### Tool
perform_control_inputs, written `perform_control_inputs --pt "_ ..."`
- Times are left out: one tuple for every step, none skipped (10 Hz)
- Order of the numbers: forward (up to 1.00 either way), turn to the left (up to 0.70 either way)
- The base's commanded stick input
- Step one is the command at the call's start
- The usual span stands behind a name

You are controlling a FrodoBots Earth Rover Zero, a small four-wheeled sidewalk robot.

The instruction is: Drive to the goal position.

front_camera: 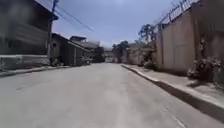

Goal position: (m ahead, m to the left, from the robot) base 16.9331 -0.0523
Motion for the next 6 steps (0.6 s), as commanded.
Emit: perform_control_inputs --pt "1.00 0.03" --pt "1.00 0.03" --pt "1.00 0.03" --pt "1.00 0.03" --pt "1.00 0.03" --pt "1.00 0.03"
